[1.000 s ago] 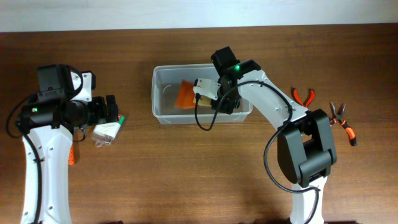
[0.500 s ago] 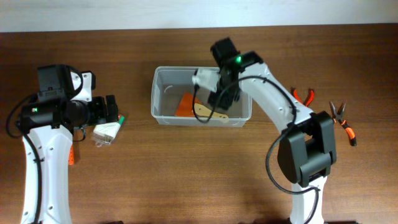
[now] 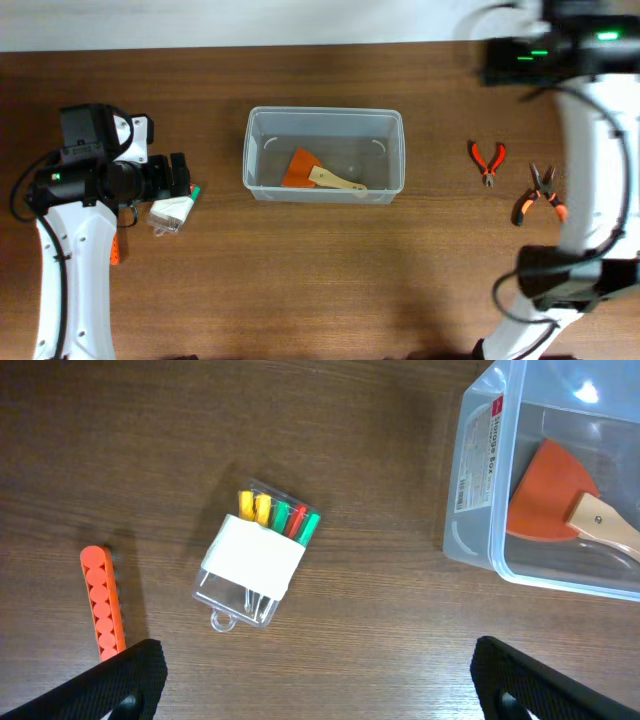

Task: Pack container
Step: 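Move the right gripper to the red-black pliers and grasp their handles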

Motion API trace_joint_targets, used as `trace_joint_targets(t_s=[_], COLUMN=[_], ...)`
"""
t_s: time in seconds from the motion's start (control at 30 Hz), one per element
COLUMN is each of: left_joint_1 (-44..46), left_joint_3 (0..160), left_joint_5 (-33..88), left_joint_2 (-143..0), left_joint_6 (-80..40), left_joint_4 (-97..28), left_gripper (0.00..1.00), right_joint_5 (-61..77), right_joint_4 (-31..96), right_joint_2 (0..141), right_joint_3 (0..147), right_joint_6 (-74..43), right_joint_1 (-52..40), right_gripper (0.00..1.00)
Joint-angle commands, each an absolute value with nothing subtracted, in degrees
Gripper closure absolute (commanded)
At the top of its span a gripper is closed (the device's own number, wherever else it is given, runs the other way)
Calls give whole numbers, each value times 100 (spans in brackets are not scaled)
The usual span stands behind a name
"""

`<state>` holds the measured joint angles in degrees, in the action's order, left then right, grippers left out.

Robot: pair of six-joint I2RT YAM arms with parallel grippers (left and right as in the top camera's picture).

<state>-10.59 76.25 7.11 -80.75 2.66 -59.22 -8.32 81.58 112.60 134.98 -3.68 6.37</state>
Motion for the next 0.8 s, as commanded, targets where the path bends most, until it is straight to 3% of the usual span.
trace_joint_targets(t_s=[0.0, 0.17, 0.47, 0.77], left_joint_1=[-1076, -1076, -1076, -1076], left_joint_3=[7603, 7603, 7603, 7603], left_joint_5=[777, 777, 775, 777], left_joint_2=[-8103, -8103, -8103, -8103], left_joint_6=[353, 353, 353, 353], left_joint_4=[-5913, -5911, -5913, -5920], left_gripper=[1, 1, 1, 1], right_joint_5=[-316, -148, -145, -148], right_joint_4=[8228, 7970, 6412, 5712], right_joint_2=[11590, 11874, 11970, 11981], right_joint_3=[13089, 12112, 10175, 9631], right_joint_6=[-1448, -1446, -1450, -1706], right_joint_1=[1151, 1588, 1420, 1422], right_gripper=[1, 1, 1, 1])
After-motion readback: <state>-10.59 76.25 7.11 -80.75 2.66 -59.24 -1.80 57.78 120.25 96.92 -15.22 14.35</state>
